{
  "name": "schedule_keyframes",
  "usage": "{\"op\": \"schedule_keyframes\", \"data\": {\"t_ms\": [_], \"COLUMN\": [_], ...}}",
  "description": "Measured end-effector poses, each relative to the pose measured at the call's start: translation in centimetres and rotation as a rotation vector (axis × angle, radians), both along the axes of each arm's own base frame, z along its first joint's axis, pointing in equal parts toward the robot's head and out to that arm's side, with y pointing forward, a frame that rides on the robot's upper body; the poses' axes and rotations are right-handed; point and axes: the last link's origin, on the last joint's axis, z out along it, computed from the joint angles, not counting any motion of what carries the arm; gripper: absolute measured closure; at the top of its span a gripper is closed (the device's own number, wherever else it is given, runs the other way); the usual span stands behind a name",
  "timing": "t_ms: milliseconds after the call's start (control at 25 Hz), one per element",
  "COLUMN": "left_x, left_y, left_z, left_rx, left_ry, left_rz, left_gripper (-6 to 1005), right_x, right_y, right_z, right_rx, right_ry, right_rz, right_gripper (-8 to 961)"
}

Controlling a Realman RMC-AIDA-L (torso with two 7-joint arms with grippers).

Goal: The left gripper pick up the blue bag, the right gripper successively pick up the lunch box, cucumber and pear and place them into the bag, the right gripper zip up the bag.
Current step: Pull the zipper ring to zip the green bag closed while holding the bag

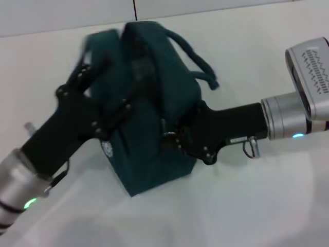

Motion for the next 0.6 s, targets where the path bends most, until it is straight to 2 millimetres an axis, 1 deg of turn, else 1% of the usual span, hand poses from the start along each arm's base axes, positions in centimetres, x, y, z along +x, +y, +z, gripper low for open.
{"op": "schedule_keyframes", "data": {"t_ms": [120,320,560,600], "left_x": [-0.6,-1.8,-4.6,-4.6], "left_y": [-1.0,-2.2,-4.6,-4.6], "left_z": [1.0,1.8,2.2,2.2], "left_rx": [-0.013,-0.024,-0.018,-0.018], "left_ry": [-0.049,-0.072,-0.046,-0.046], "left_rz": [-0.009,0.007,0.094,0.094], "left_gripper": [245,224,217,218], "right_x": [-0.4,-1.1,-2.5,-2.8], "right_y": [0.2,0.5,1.2,1.2], "right_z": [-0.1,-0.7,-1.8,-2.0], "right_rx": [0.014,0.051,0.124,0.131], "right_ry": [0.013,0.027,0.054,0.056], "right_rz": [0.011,0.030,0.061,0.073], "right_gripper": [944,944,944,944]}}
